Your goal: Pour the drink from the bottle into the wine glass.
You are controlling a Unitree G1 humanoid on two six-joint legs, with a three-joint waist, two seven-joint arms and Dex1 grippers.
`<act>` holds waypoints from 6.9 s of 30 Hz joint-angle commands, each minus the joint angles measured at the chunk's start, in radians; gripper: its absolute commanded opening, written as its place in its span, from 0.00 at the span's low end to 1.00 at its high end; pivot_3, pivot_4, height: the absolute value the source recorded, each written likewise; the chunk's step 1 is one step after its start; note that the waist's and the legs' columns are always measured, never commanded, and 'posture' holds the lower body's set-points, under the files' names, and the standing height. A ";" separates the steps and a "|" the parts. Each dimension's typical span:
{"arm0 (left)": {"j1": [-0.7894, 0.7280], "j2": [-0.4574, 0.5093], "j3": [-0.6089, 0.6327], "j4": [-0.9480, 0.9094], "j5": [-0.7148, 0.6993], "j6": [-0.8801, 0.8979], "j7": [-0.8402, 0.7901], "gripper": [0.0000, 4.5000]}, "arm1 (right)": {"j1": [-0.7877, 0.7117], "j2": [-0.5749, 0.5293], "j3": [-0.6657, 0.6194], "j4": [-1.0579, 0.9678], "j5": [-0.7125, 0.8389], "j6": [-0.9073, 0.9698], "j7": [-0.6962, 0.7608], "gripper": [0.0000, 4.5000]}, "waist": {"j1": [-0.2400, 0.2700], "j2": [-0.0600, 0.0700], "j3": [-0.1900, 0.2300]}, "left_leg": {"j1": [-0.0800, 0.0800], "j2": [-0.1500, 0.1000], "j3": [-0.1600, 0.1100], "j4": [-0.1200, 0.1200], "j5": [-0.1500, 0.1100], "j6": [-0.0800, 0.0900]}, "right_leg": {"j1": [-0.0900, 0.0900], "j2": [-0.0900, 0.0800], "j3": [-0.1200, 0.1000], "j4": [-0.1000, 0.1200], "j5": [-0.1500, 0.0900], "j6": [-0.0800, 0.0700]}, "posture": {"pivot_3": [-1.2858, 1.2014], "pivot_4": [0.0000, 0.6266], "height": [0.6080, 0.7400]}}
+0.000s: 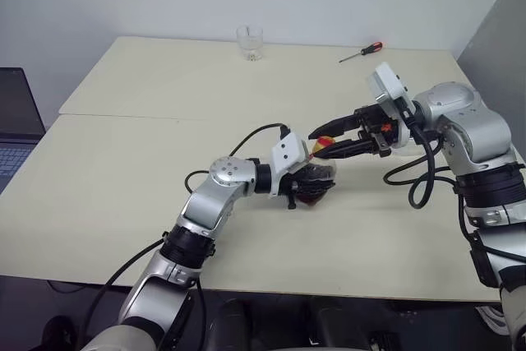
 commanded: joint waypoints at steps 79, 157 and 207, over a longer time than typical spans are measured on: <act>-0.132 -0.066 0.021 0.324 0.039 -0.293 0.015 0.27 | 0.375 0.499 -0.289 -0.819 0.396 0.698 -1.893 1.00 | -0.003 0.002 0.000 | -0.002 0.000 -0.002 -0.001 0.001 0.001 | 0.000 0.001 0.003 0.000 -0.001 0.002 | 0.52 0.24 1.00; -0.188 -0.058 0.051 0.441 0.081 -0.381 0.016 0.26 | 0.376 0.399 -0.310 -0.803 0.453 0.613 -1.845 1.00 | -0.003 0.002 0.000 | -0.002 0.000 -0.003 -0.001 0.001 0.001 | 0.000 0.001 0.003 -0.001 -0.002 0.004 | 0.52 0.24 1.00; -0.190 -0.049 0.060 0.440 0.082 -0.378 0.042 0.26 | 0.419 0.430 -0.335 -0.799 0.348 0.692 -1.687 1.00 | -0.003 0.002 0.000 | -0.002 0.000 -0.002 -0.001 0.001 0.001 | 0.000 0.001 0.003 -0.001 -0.002 0.004 | 0.52 0.24 1.00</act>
